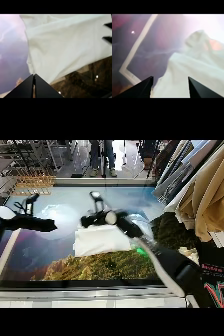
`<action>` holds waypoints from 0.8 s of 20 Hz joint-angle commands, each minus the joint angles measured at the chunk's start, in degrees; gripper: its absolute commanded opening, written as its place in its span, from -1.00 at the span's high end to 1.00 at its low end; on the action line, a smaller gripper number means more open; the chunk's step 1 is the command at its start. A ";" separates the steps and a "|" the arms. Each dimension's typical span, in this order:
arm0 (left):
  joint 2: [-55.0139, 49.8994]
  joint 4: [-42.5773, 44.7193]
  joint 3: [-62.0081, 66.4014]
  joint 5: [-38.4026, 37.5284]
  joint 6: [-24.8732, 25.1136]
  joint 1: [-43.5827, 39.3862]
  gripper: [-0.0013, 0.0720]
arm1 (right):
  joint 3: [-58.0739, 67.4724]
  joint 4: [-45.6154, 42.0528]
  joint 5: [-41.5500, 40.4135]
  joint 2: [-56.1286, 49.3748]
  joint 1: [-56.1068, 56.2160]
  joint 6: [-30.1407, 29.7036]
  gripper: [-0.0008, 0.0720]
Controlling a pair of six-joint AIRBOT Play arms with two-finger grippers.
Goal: Fold the clothes and pants, and hang the long-sleeved shirts on hangers.
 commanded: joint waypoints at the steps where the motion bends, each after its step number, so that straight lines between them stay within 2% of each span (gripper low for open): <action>1: -4.55 -4.26 0.04 1.75 3.06 -4.76 0.95 | 0.31 -6.47 14.10 7.45 -11.67 1.42 -0.37; 4: -11.37 -5.16 0.07 4.76 3.74 -9.38 0.95 | -6.73 -5.22 25.33 14.95 -23.74 -0.52 -0.40; 7: -16.87 -5.20 0.11 7.17 3.43 -10.56 0.95 | -18.16 4.39 32.09 16.81 -32.79 -6.34 -0.50; 8: -18.12 -5.20 0.11 7.96 3.26 -10.56 0.95 | -22.69 7.89 30.29 16.52 -34.40 -8.50 -0.62; 11: -20.26 -5.20 0.13 9.51 3.26 -10.56 0.95 | -33.94 16.81 19.06 13.53 -35.74 -16.09 -0.62; 12: -20.52 -5.42 0.13 10.45 3.26 -10.60 0.95 | -34.71 20.11 17.35 11.06 -35.47 -18.99 -0.64; 13: -20.57 -6.03 0.13 11.74 3.26 -10.60 0.95 | -34.16 23.47 16.90 8.26 -35.17 -21.14 -0.81; 16: -20.57 -7.89 0.13 14.64 3.23 -10.60 0.95 | -29.22 30.25 17.53 -0.83 -34.25 -23.96 -0.82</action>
